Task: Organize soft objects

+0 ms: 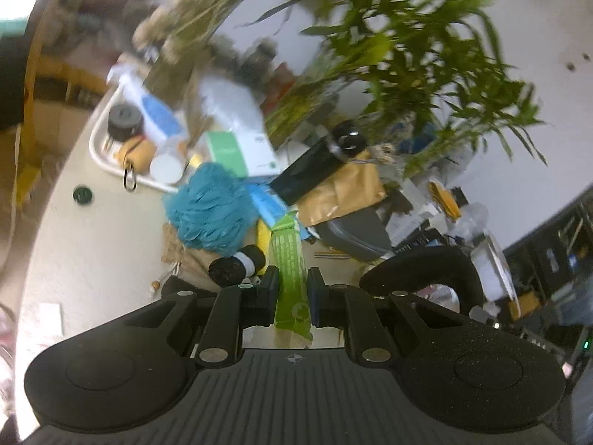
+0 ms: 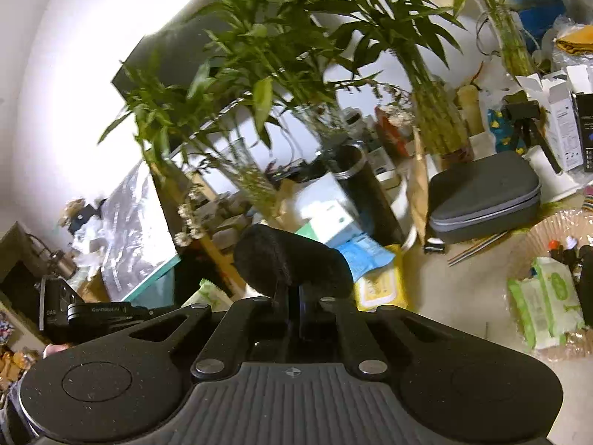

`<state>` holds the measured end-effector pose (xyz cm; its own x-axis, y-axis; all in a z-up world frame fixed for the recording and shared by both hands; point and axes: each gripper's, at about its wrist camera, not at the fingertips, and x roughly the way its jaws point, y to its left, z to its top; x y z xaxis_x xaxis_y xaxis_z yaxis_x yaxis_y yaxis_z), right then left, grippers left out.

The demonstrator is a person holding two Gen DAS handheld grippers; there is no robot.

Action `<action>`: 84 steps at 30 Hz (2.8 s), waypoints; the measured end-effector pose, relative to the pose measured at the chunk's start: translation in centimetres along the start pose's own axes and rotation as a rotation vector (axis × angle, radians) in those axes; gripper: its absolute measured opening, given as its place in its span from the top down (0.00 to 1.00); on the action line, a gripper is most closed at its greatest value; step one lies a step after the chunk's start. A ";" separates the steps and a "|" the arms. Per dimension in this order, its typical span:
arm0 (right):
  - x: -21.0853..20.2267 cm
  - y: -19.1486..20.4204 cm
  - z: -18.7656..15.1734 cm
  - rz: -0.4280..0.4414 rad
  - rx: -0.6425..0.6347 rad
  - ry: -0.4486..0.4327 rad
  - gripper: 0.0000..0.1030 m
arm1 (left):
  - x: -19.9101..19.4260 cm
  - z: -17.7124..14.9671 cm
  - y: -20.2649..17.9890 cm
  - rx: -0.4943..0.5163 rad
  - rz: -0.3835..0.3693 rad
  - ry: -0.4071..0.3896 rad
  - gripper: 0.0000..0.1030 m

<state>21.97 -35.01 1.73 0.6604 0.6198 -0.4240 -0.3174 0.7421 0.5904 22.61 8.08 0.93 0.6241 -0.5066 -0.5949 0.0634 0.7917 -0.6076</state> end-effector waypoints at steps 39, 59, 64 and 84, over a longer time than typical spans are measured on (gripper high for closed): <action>-6.7 5.1 -6.5 0.068 -0.017 0.149 0.93 | -6.2 -15.8 -6.5 0.479 0.299 -0.021 0.69; -4.9 9.5 -8.5 0.003 -0.399 0.222 0.92 | -7.2 -15.1 -4.1 0.388 0.324 -0.034 0.57; -3.2 12.6 -10.7 0.054 -0.757 0.237 0.62 | -7.2 -15.1 -3.9 0.380 0.334 -0.031 0.57; 1.1 5.4 -10.3 -0.229 -0.380 0.282 0.35 | -4.5 -13.3 -0.7 0.258 0.318 -0.011 0.57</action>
<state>13.99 -27.68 -2.62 0.5494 0.4369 -0.7122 -0.4458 0.8742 0.1924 9.41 5.25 -2.98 0.6521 -0.2199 -0.7255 0.0581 0.9687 -0.2414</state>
